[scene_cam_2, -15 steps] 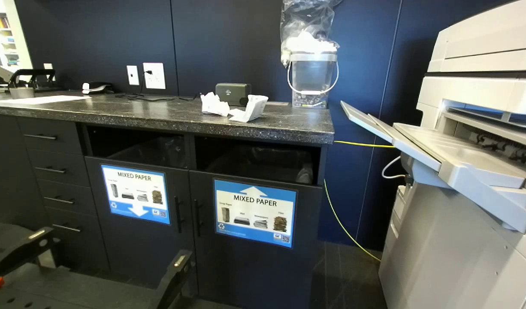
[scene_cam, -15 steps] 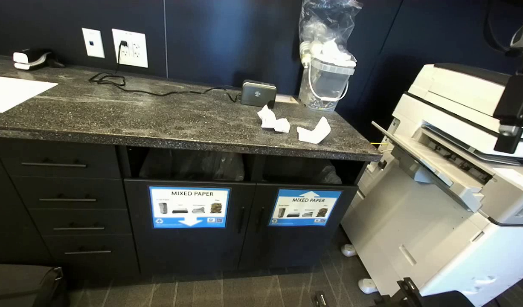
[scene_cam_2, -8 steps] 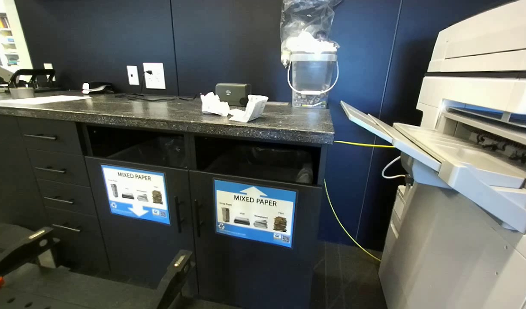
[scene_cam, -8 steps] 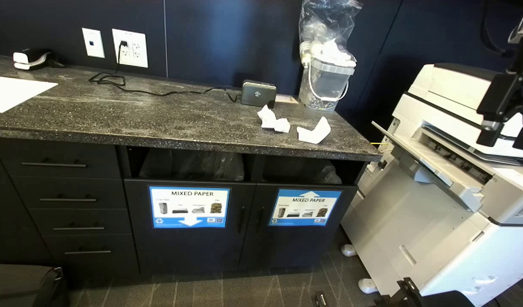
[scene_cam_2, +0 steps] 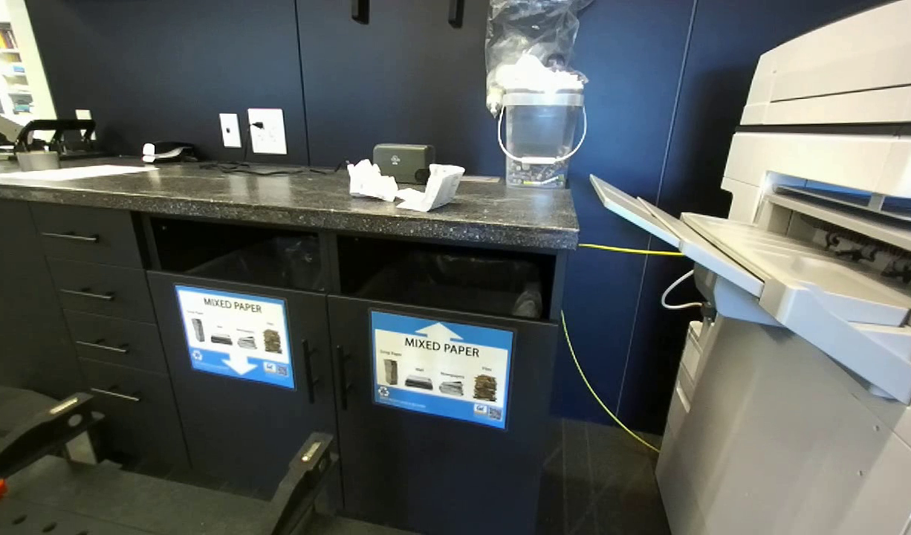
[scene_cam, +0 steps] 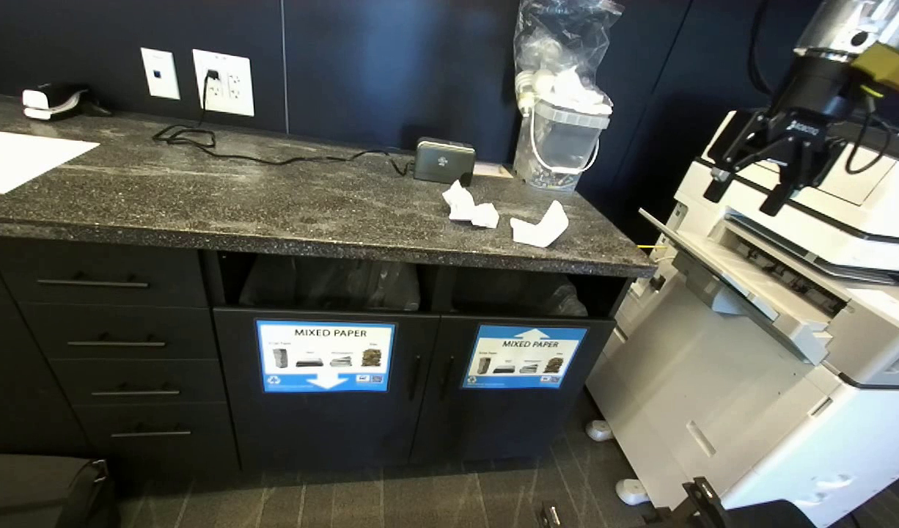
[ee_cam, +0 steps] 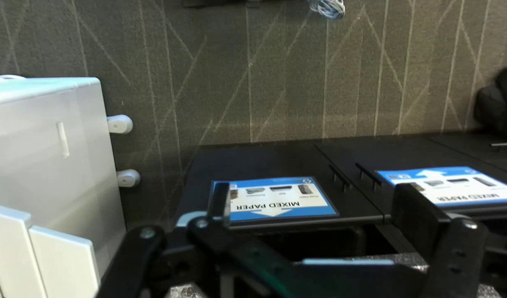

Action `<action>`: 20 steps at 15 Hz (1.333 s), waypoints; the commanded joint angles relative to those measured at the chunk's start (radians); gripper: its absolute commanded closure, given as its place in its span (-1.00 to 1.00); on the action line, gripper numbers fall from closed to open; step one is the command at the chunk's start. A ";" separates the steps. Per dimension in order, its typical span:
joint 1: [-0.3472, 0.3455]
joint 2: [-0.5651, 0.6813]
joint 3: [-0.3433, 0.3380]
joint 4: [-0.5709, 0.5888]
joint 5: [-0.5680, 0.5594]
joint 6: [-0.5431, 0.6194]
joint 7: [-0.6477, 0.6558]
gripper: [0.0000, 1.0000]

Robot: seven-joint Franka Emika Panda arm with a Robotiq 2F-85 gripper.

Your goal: Pick up the paper on the right side of the counter and throw it in the bin

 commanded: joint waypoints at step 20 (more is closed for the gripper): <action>-0.046 0.976 0.156 0.875 0.282 0.139 0.040 -1.00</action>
